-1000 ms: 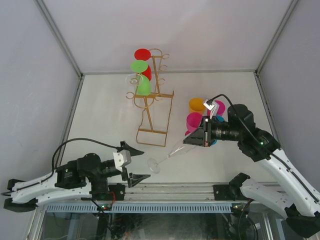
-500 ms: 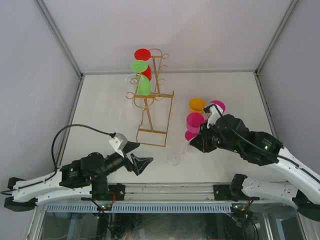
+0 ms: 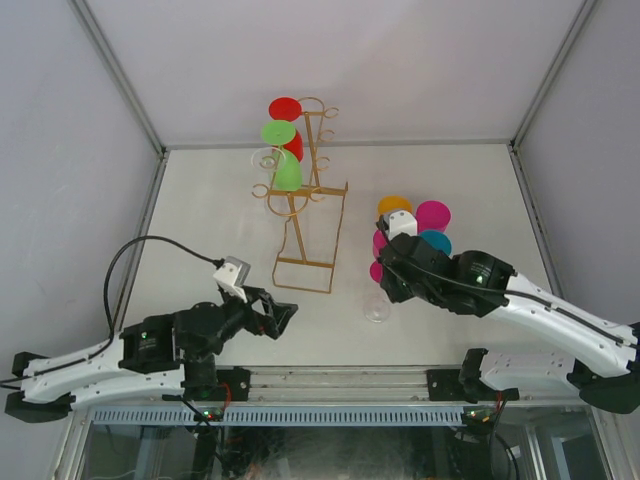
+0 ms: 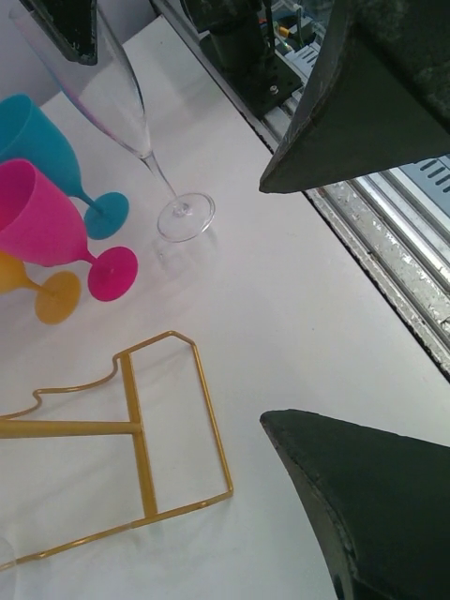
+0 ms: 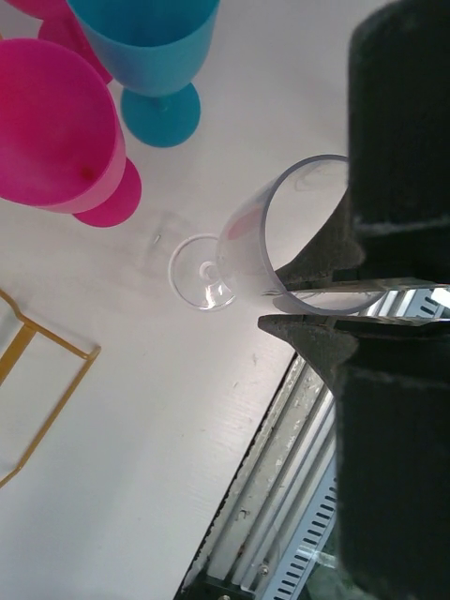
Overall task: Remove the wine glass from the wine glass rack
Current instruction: Place the wine glass at the center of the board.
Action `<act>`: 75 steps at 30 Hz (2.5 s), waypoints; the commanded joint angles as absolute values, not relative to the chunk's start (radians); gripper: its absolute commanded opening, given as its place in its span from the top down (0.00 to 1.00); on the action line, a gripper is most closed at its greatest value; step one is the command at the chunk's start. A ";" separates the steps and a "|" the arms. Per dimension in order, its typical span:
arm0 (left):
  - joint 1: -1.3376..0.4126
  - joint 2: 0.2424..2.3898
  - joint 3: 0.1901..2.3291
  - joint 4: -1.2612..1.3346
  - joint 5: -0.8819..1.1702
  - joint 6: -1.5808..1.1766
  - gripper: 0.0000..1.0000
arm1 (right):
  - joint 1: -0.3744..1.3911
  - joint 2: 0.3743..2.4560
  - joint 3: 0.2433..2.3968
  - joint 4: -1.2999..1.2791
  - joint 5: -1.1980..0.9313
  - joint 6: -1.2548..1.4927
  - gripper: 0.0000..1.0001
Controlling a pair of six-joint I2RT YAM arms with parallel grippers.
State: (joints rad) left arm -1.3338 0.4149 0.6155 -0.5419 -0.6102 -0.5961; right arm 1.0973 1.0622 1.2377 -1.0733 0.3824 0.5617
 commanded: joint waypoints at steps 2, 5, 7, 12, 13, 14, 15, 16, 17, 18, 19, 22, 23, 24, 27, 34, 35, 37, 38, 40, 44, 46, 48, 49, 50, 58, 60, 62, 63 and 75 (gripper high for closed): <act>-1.281 0.501 0.698 -0.566 -0.563 -0.702 0.00 | 1.014 1.095 1.256 -0.998 0.315 0.512 1.00; -1.121 0.501 0.683 -0.589 -0.392 -0.776 0.00 | 0.963 1.107 1.238 -0.969 0.259 0.512 1.00; -1.021 0.475 0.656 -0.589 -0.289 -0.804 0.00 | 0.951 1.114 1.236 -0.957 0.248 0.508 1.00; -0.936 0.370 0.617 -0.546 -0.240 -0.832 0.00 | 0.948 1.154 1.236 -0.972 0.294 0.492 1.00; -0.936 0.353 0.615 -0.545 -0.250 -0.831 0.00 | 0.947 1.166 1.236 -0.972 0.297 0.487 1.00; -0.936 0.340 0.614 -0.547 -0.259 -0.830 0.00 | 0.947 1.178 1.236 -0.973 0.298 0.482 1.00; -0.936 0.332 0.616 -0.554 -0.267 -0.830 0.00 | 0.946 1.190 1.236 -0.973 0.297 0.478 1.00; -0.936 0.330 0.617 -0.565 -0.272 -0.830 0.00 | 0.944 1.203 1.236 -0.971 0.297 0.473 1.00; -0.936 0.328 0.620 -0.576 -0.272 -0.830 0.00 | 0.945 1.213 1.236 -0.969 0.301 0.470 1.00; -0.936 0.326 0.625 -0.582 -0.268 -0.830 0.00 | 0.945 1.224 1.236 -0.967 0.309 0.469 1.00; -0.936 0.326 0.630 -0.585 -0.263 -0.830 0.00 | 0.944 1.233 1.236 -0.963 0.314 0.468 1.00; -0.935 0.325 0.649 -0.580 -0.254 -0.794 0.00 | 0.941 1.257 1.236 -0.953 0.327 0.456 1.00; -0.934 0.331 0.664 -0.584 -0.256 -0.751 0.00 | 0.936 1.264 1.236 -0.949 0.326 0.451 1.00; -0.934 0.341 0.684 -0.598 -0.264 -0.722 0.00 | 0.930 1.269 1.236 -0.944 0.323 0.448 1.00; -0.934 0.389 0.749 -0.665 -0.301 -0.677 0.00 | 0.914 1.281 1.236 -0.935 0.321 0.441 1.00; -0.934 0.420 0.731 -0.648 -0.284 -0.713 0.00 | 0.878 1.294 1.236 -0.930 0.300 0.435 1.00; -0.934 0.415 0.720 -0.639 -0.277 -0.722 0.00 | 0.874 1.297 1.236 -0.928 0.299 0.432 1.00; -0.934 0.401 0.706 -0.634 -0.270 -0.730 0.00 | 0.867 1.301 1.236 -0.925 0.280 0.422 1.00; -0.935 0.395 0.702 -0.640 -0.274 -0.731 0.00 | 0.865 1.302 1.236 -0.923 0.270 0.420 1.00; -0.934 0.378 0.698 -0.656 -0.290 -0.733 0.00 | 0.865 1.304 1.236 -0.923 0.264 0.417 1.00; -0.935 0.346 0.694 -0.673 -0.312 -0.733 0.00 | 0.858 1.307 1.236 -0.931 0.246 0.432 0.97; -0.934 0.334 0.693 -0.682 -0.322 -0.732 0.00 | 0.855 1.304 1.236 -0.930 0.253 0.440 0.95; -0.934 0.326 0.695 -0.694 -0.332 -0.726 0.00 | 0.853 1.307 1.236 -0.928 0.252 0.437 0.93; -0.934 0.323 0.696 -0.702 -0.337 -0.726 0.00 | 0.853 1.307 1.236 -0.927 0.251 0.435 0.92; -0.934 0.322 0.698 -0.711 -0.341 -0.726 0.00 | 0.852 1.307 1.236 -0.927 0.250 0.434 0.92; -0.935 0.319 0.694 -0.717 -0.336 -0.726 0.00 | 0.850 1.297 1.236 -0.916 0.230 0.434 0.88; -0.934 0.319 0.693 -0.714 -0.337 -0.722 0.00 | 0.849 1.294 1.236 -0.914 0.228 0.434 0.88; -0.935 0.320 0.693 -0.710 -0.342 -0.720 0.00 | 0.847 1.291 1.236 -0.914 0.228 0.435 0.88; -0.934 0.320 0.692 -0.707 -0.343 -0.719 0.00 | 0.847 1.289 1.236 -0.914 0.228 0.437 0.88; -0.934 0.336 0.689 -0.697 -0.328 -0.720 0.00 | 0.834 1.276 1.225 -0.899 0.235 0.442 0.91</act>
